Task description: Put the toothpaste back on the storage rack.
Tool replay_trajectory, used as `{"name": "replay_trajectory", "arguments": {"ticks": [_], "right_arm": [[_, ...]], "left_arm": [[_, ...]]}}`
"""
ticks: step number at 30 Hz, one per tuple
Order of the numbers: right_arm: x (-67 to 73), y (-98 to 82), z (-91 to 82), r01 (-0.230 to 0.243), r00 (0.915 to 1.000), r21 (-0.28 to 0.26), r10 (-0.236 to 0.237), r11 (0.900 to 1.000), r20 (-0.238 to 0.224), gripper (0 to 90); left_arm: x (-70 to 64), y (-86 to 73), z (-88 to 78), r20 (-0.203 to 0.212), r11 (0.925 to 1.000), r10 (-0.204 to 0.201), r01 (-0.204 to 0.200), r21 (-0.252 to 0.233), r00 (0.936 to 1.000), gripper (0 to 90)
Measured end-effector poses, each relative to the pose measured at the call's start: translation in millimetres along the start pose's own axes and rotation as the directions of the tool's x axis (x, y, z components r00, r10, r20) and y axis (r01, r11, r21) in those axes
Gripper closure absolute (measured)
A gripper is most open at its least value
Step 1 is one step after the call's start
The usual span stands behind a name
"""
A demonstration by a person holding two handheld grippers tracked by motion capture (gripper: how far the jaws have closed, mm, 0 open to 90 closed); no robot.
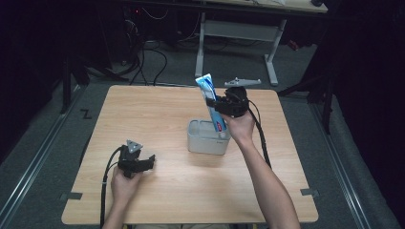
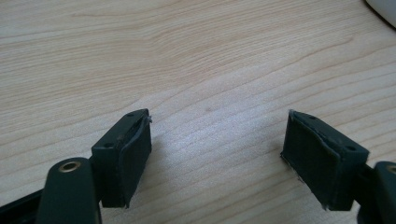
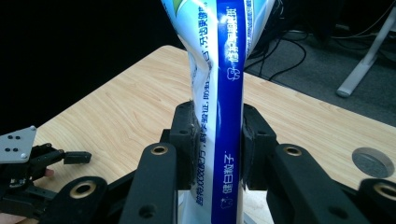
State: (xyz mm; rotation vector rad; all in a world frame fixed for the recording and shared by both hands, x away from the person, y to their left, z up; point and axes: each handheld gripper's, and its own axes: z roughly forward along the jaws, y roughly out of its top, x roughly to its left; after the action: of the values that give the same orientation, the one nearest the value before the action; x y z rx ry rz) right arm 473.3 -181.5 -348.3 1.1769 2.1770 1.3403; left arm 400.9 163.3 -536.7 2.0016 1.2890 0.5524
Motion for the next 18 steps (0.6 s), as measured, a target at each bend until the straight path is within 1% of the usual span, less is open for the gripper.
{"name": "replay_trajectory", "arguments": {"ticks": [5, 6, 12, 16, 18], "right_arm": [[1.2, 2.7, 6.2, 0.011, 0.9999, 0.01, -0.011, 1.0, 0.007, 70.6], [2.5, 4.0, 10.6, 0.016, 0.9998, 0.014, -0.016, 1.0, 0.008, 70.6], [5.5, 4.4, 21.5, 0.022, 0.9997, 0.021, -0.023, 1.0, 0.013, 70.5], [5.4, 2.6, 26.6, 0.022, 0.9995, 0.029, -0.023, 0.999, 0.023, 70.4], [5.9, 1.7, 30.4, 0.032, 0.9988, 0.037, -0.033, 0.999, 0.037, 70.3]], "left_arm": [[0.0, 0.0, 0.0, 0.0, 1.0, 0.0, 0.0, 0.0, 1.0, 24.0], [-0.1, 0.0, 0.1, 0.0, 1.0, -0.001, 0.001, -0.001, 1.0, 24.0], [0.1, 0.0, -0.1, 0.0, 1.0, 0.001, -0.001, 0.001, 1.0, 24.0], [0.1, 0.0, -0.1, 0.0, 1.0, 0.001, -0.001, 0.001, 1.0, 24.0], [0.1, 0.0, -0.1, 0.0, 1.0, 0.001, -0.001, 0.001, 1.0, 24.0]]}}
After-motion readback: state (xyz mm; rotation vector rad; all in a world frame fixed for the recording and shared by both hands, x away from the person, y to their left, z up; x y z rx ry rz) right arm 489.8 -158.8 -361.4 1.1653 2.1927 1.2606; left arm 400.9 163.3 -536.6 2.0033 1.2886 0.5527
